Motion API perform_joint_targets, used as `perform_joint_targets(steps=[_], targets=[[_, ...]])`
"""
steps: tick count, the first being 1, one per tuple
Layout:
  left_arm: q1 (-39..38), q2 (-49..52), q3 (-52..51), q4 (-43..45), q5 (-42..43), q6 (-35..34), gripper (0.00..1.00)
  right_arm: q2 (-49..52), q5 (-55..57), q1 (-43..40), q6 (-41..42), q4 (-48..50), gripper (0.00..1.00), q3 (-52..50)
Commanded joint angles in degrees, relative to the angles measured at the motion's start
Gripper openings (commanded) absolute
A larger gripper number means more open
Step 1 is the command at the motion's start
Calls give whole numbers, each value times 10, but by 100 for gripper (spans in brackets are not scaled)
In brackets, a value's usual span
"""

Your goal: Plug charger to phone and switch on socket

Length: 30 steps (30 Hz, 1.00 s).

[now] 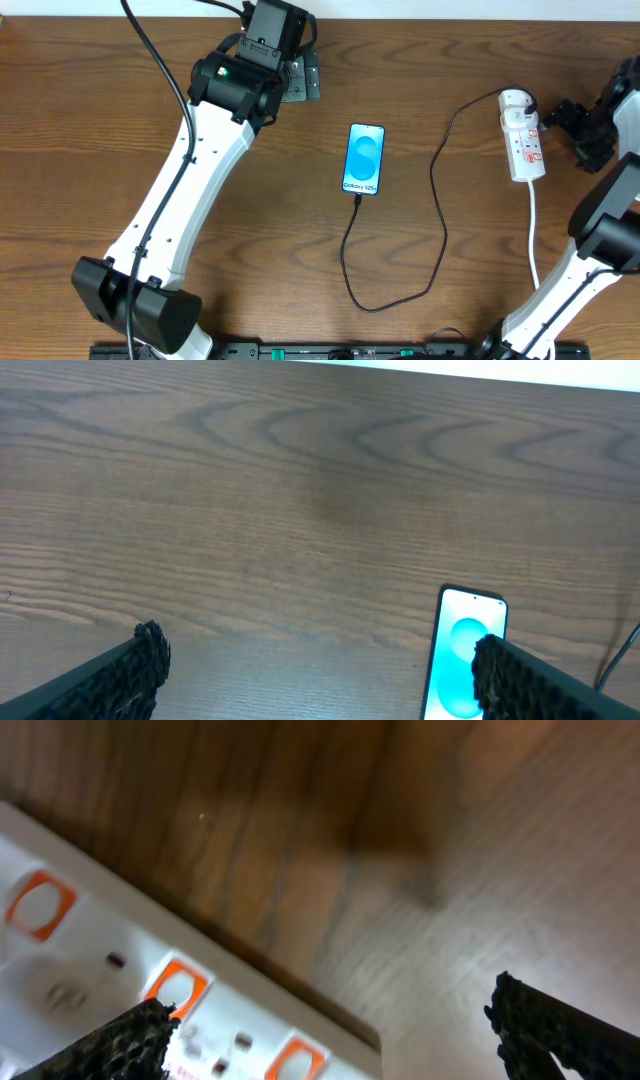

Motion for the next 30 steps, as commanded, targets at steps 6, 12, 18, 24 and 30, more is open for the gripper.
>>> perform_joint_targets(steps=[6, 12, 18, 24, 30], targets=[[0, 3, 0, -2, -14, 7, 97, 39, -36, 1, 0, 18, 99, 4], [0, 3, 0, -2, -14, 7, 97, 45, -68, 1, 0, 20, 99, 4], [0, 3, 0, -1, -14, 7, 97, 45, -80, 1, 0, 6, 99, 4], [0, 3, 0, -2, -14, 7, 97, 45, -80, 2, 0, 0, 99, 4], [0, 3, 0, -2, -14, 7, 98, 45, -80, 5, 0, -6, 99, 3]])
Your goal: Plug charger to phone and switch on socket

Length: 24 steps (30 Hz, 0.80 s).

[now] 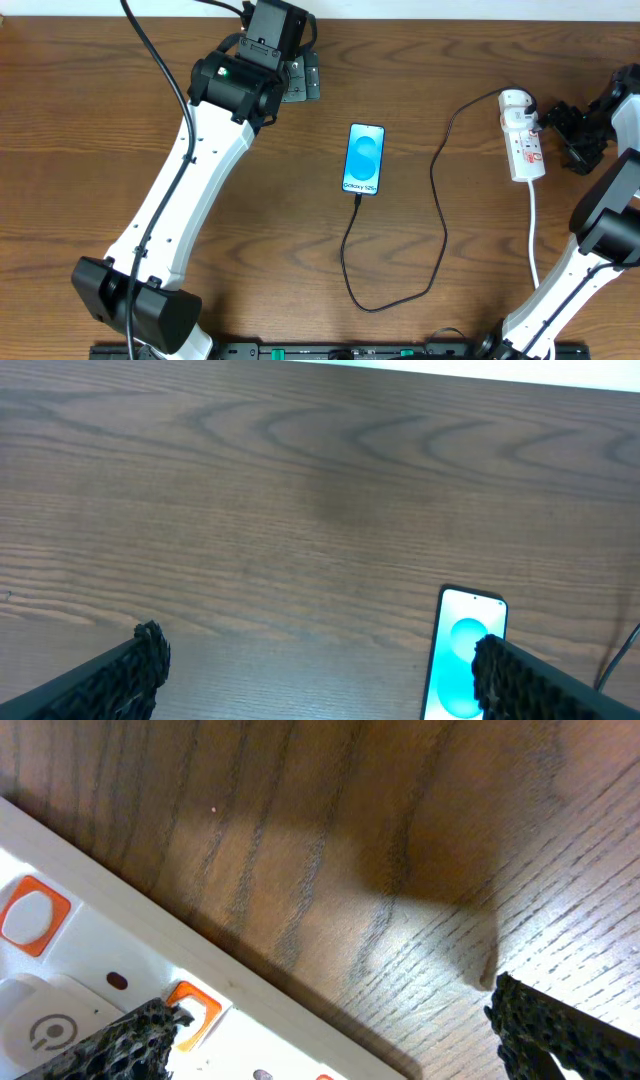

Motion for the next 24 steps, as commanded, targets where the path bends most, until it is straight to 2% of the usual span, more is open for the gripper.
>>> perform_joint_targets(steps=[1, 24], targets=[[0, 3, 0, -1, -14, 7, 98, 19, -17, 13, -2, -12, 99, 1], [0, 3, 0, -1, -14, 7, 98, 27, -13, 14, 0, -19, 99, -14]])
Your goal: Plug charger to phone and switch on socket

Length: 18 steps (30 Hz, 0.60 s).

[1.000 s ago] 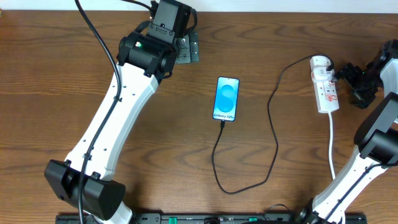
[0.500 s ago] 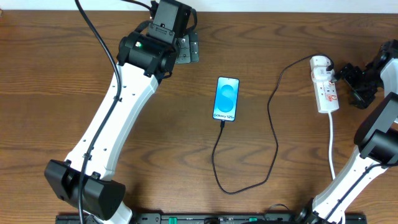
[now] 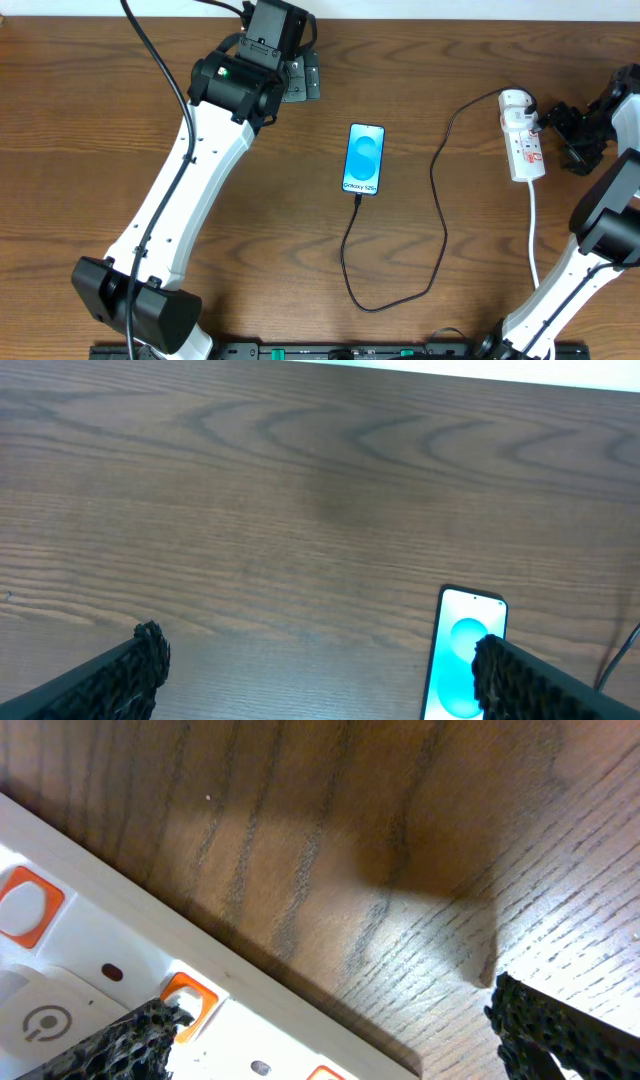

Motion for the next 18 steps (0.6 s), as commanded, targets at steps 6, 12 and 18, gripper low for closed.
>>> perform_joint_targets(steps=[6, 12, 18], targets=[[0, 3, 0, -1, -14, 7, 98, 26, -12, 16, -1, -10, 99, -22], [0, 3, 0, -1, -14, 7, 98, 26, -12, 16, -1, -8, 99, -29], [0, 3, 0, -1, -14, 7, 98, 24, -12, 14, -1, -28, 99, -30]])
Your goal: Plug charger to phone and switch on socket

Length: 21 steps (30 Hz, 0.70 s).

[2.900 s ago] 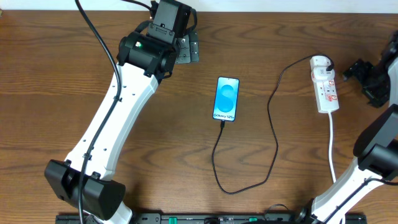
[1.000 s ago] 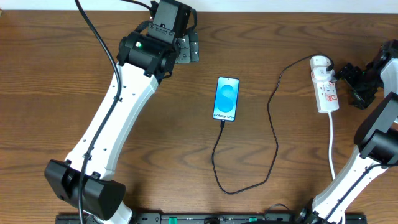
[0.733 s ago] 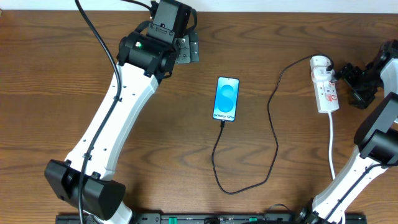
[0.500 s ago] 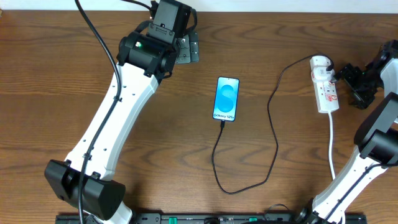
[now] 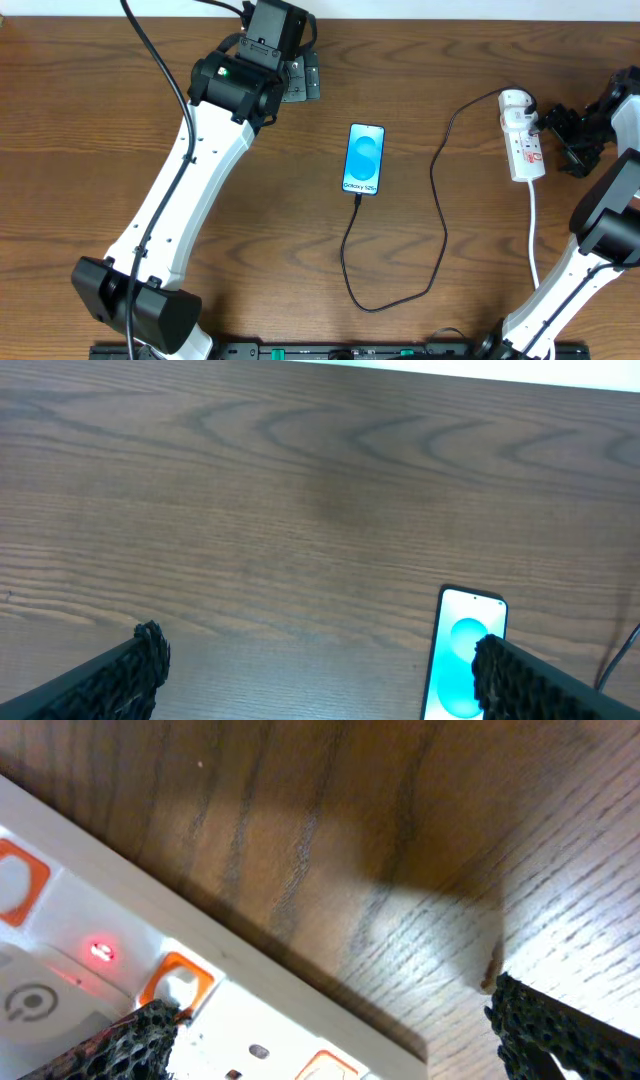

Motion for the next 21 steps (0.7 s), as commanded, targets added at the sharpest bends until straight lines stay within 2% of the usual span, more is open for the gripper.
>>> perform_joint_targets(steps=[1, 11, 21], targets=[[0, 3, 0, -1, -14, 7, 98, 23, 2, 13, -2, -21, 99, -23], [0, 3, 0, -1, -14, 7, 98, -41, 2, -10, -2, -96, 99, -24], [0, 3, 0, -1, -14, 7, 98, -197, 3, 17, -4, -122, 99, -47]])
